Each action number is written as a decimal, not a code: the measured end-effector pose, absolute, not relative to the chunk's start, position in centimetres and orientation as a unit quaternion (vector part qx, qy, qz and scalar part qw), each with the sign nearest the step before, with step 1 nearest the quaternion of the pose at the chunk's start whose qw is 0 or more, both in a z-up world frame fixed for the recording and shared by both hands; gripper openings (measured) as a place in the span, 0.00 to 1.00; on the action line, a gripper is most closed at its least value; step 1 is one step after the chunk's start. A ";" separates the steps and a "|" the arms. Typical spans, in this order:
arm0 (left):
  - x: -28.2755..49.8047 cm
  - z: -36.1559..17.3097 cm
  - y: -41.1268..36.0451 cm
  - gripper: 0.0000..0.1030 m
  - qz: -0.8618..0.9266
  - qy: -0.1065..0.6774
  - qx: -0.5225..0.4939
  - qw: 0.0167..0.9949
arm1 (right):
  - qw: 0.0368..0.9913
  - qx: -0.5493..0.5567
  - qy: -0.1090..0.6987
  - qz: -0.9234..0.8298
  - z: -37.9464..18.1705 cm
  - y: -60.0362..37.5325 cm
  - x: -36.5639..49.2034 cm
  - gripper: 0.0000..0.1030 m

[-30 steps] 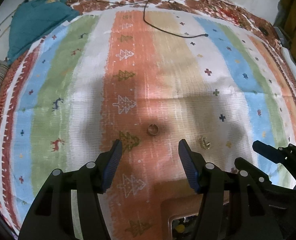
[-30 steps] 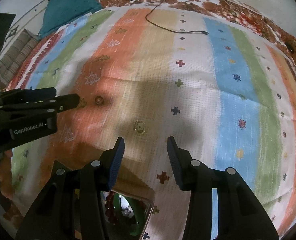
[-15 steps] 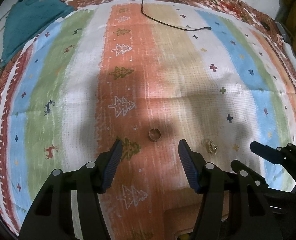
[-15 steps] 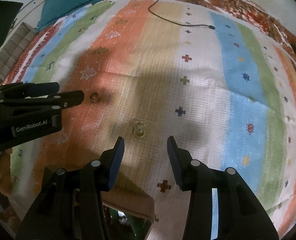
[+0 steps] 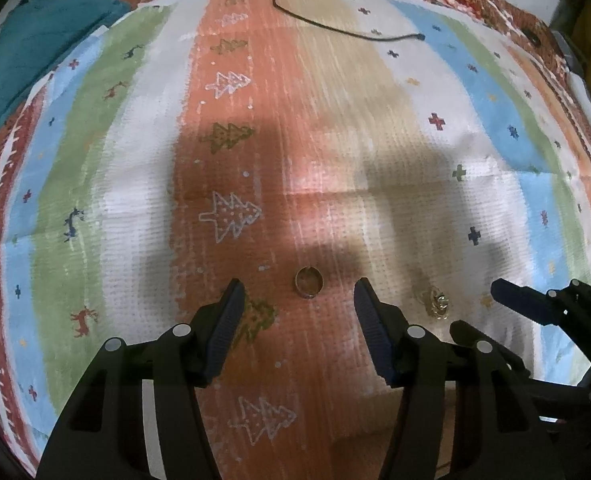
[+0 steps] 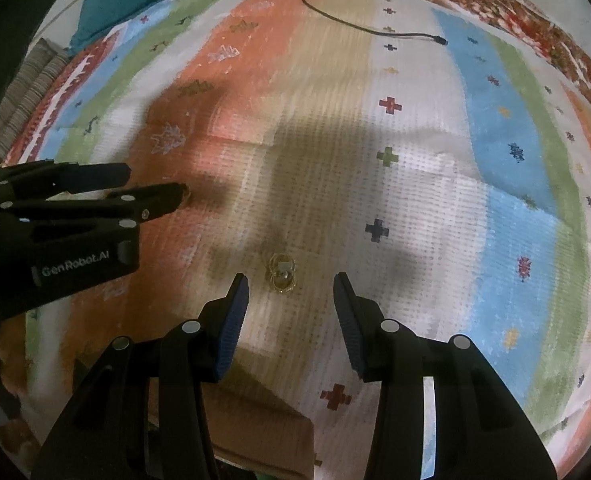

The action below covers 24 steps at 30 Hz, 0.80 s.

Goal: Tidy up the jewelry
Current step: 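Move both open tools toward the two small gold rings on the blanket, then grasp one small gold ring with the left tool while the right tool grasps the other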

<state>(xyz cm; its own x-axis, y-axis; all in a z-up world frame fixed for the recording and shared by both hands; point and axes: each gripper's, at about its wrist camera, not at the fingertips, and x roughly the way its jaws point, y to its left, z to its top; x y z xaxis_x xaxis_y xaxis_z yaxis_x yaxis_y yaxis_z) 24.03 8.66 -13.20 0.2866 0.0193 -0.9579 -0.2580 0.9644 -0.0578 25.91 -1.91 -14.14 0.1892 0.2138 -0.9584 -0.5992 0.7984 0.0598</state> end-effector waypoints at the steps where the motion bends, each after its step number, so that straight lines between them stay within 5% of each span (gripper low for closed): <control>1: 24.1 -13.3 8.7 0.54 0.086 0.592 -0.100 0.795 | 0.752 -0.168 0.578 0.270 -14.3 -1.8 26.0 0.43; 12: 24.8 -14.2 9.4 0.54 0.079 0.602 -0.117 0.786 | 0.738 -0.174 0.592 0.271 -15.5 -1.2 26.6 0.43; 15: 25.0 -14.6 9.3 0.43 0.072 0.608 -0.120 0.782 | 0.736 -0.177 0.594 0.271 -15.7 -1.0 26.7 0.41; 24: 25.9 -15.5 8.9 0.43 0.070 0.612 -0.110 0.780 | 0.728 -0.180 0.604 0.269 -16.9 -0.6 27.3 0.32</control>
<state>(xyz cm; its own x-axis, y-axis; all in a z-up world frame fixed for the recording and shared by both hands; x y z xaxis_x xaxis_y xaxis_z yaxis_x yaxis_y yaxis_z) 25.85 8.89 -15.47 0.2405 -0.0263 -0.9703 -0.2437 0.9660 -0.0866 27.28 -0.57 -16.85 0.1261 0.1747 -0.9765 -0.6099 0.7900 0.0626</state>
